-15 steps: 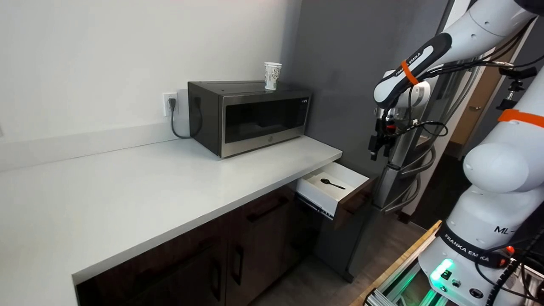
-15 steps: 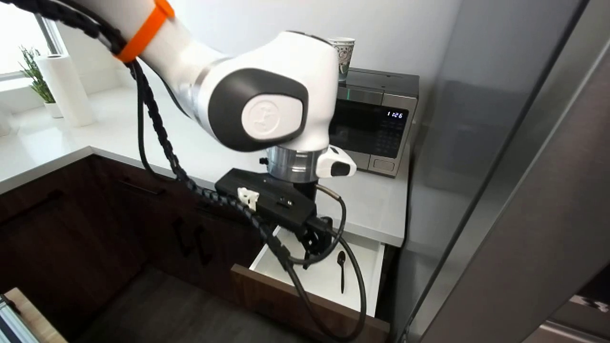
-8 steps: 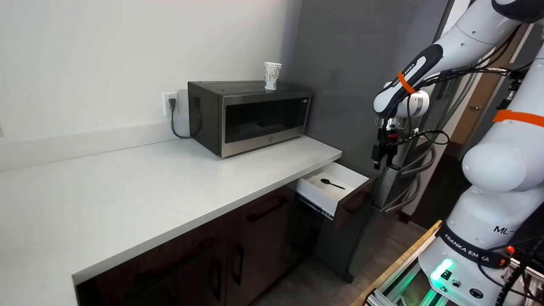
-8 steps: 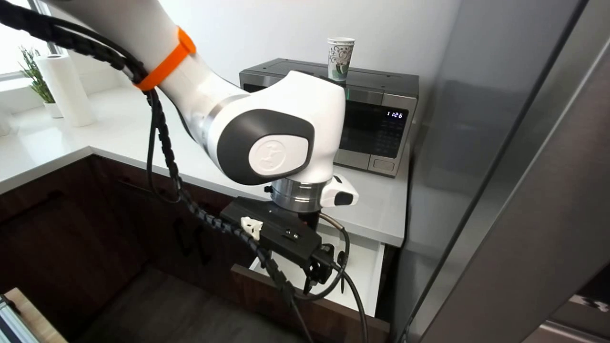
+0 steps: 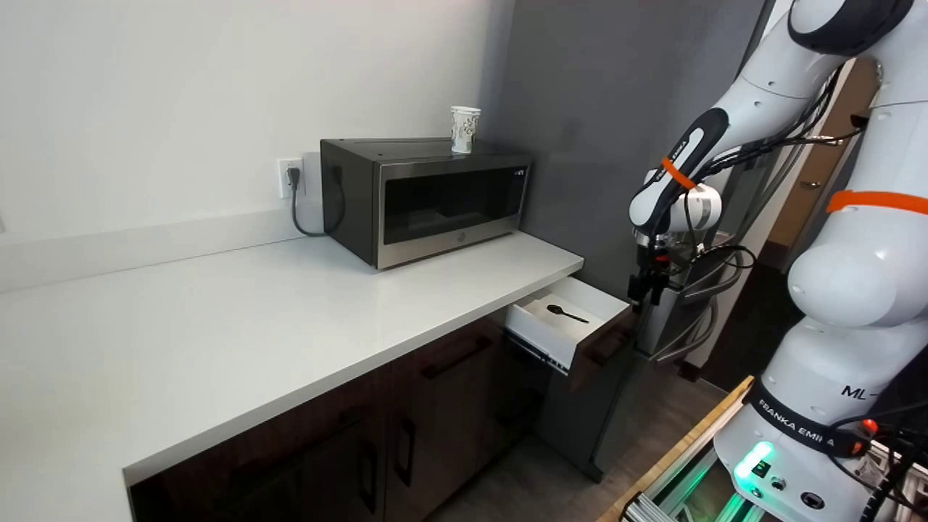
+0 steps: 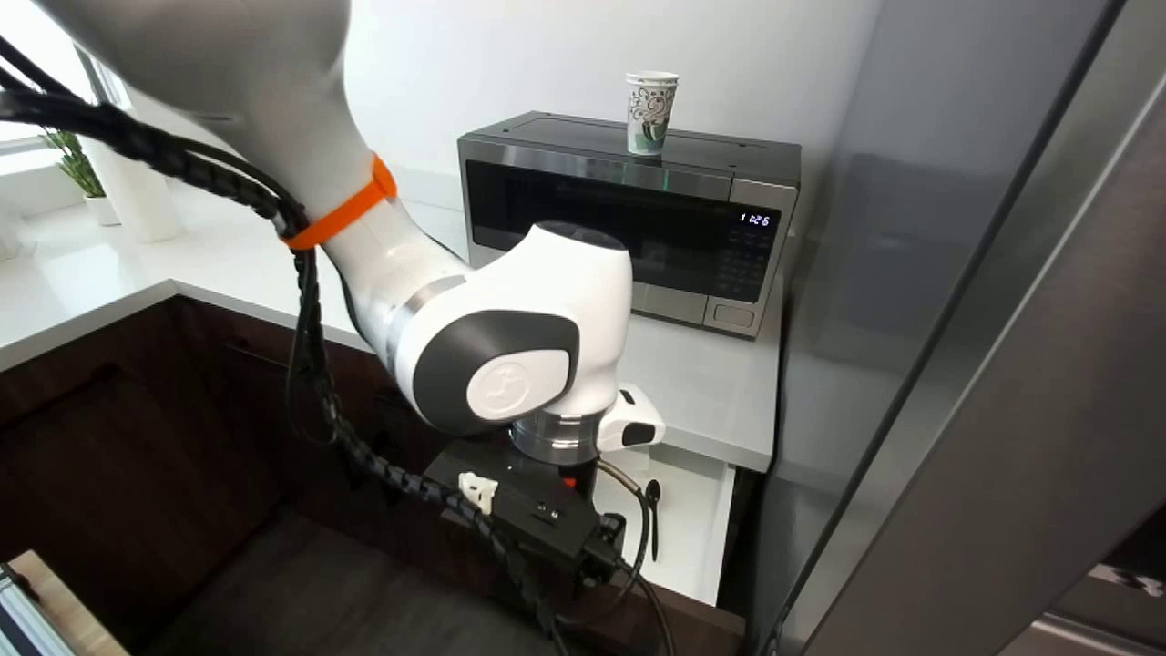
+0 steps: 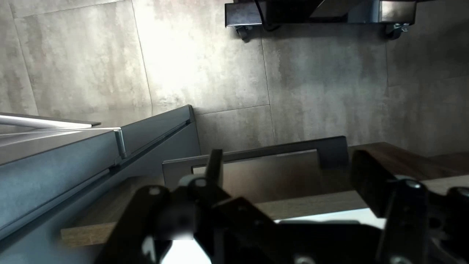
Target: Close the drawer
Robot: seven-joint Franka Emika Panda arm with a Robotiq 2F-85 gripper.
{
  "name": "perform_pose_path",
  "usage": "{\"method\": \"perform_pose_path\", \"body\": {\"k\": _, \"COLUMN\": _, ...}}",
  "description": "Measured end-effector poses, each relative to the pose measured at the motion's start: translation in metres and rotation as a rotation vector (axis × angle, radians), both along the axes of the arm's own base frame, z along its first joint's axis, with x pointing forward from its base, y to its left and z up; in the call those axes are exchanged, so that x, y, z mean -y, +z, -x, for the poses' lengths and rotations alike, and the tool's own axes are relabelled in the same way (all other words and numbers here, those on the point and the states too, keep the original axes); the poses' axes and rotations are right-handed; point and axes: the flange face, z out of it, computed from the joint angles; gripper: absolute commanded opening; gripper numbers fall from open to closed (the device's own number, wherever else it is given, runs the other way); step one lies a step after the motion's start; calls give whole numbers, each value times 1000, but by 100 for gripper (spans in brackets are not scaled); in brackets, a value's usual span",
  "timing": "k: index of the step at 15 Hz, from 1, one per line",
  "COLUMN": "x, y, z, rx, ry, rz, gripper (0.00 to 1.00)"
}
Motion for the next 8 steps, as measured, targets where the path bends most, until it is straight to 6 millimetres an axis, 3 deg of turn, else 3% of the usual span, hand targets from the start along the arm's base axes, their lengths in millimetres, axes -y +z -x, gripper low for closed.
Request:
{"method": "perform_pose_path", "body": {"k": 4, "x": -3, "y": -42, "z": 7, "rx": -22, "ry": 16, "rz": -4, "gripper": 27}}
{"method": "perform_pose_path", "body": {"k": 8, "x": -8, "y": -71, "z": 8, "rx": 16, "ry": 46, "rz": -23, "gripper": 0}}
